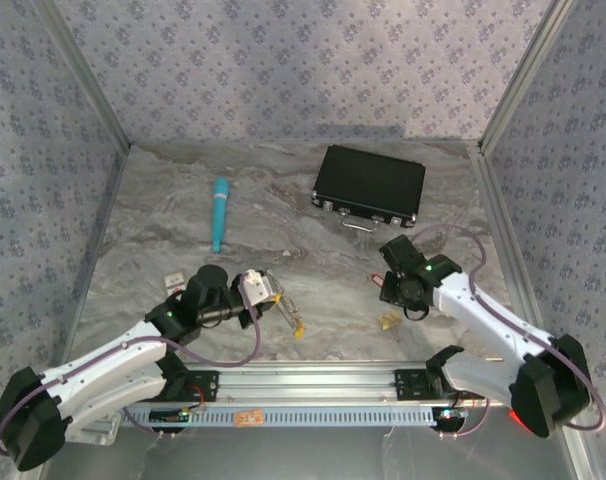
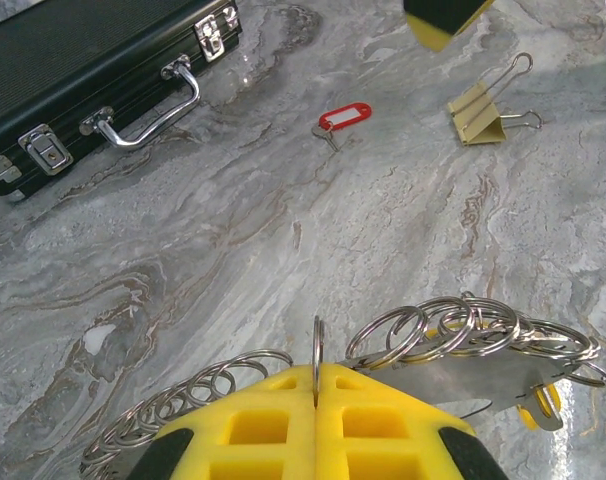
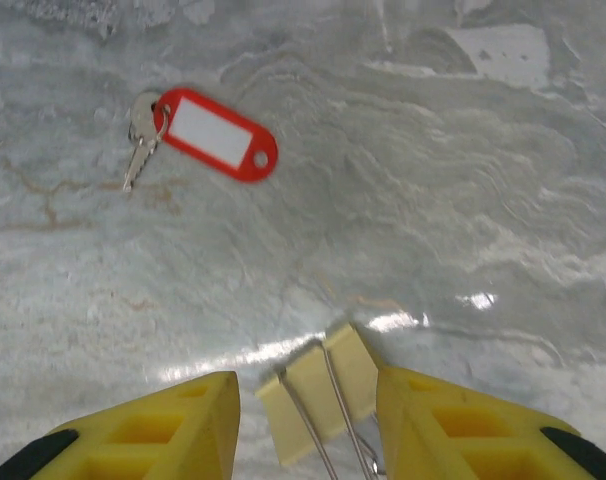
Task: Put the keys on the keyring
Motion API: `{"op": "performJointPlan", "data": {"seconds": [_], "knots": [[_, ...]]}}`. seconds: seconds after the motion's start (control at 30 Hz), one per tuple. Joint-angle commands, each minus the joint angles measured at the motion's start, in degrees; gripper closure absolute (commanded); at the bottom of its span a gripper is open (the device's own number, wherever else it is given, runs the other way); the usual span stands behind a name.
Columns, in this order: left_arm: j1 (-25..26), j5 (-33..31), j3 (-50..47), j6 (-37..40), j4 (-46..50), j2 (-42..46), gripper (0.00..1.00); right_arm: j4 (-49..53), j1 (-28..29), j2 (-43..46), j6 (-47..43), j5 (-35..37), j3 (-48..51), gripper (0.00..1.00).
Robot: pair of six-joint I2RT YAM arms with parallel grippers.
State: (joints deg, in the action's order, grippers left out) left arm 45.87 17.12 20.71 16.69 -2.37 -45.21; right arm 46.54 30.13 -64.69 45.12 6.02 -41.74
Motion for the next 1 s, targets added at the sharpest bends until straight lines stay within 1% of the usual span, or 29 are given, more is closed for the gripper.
{"op": "performJointPlan", "data": {"seconds": [0.0,0.1,0.3,0.5,0.6,0.7,0.97], "knots": [[0.3,1.59,2.32,0.8,-0.79,0.25,1.0,-6.62,-0.49,-5.58,-2.79,-1.46,-3.16,0.57],[0.29,1.6,2.23,0.89,-0.7,0.38,1.0,-9.21,-1.25,-11.19,-3.1,-1.24,-5.82,0.56],[0.4,1.63,2.23,1.24,-0.69,0.51,1.0,-13.8,-1.46,-17.19,0.87,-0.01,-7.5,0.58],[0.36,1.95,1.87,1.42,-1.23,0.19,1.0,-15.34,-1.57,-18.54,9.78,0.81,-5.83,0.6],[0.33,1.97,1.88,1.5,-1.23,0.19,1.0,-16.9,-1.6,-18.76,14.06,0.64,-4.69,0.63],[0.32,1.99,1.98,1.6,-0.88,0.48,1.0,-17.6,-1.56,-19.24,17.05,0.26,-4.16,0.64],[0.41,1.94,1.97,1.68,-0.88,0.64,1.0,-18.8,-1.39,-20.97,19.99,-0.34,-4.06,0.64]]}}
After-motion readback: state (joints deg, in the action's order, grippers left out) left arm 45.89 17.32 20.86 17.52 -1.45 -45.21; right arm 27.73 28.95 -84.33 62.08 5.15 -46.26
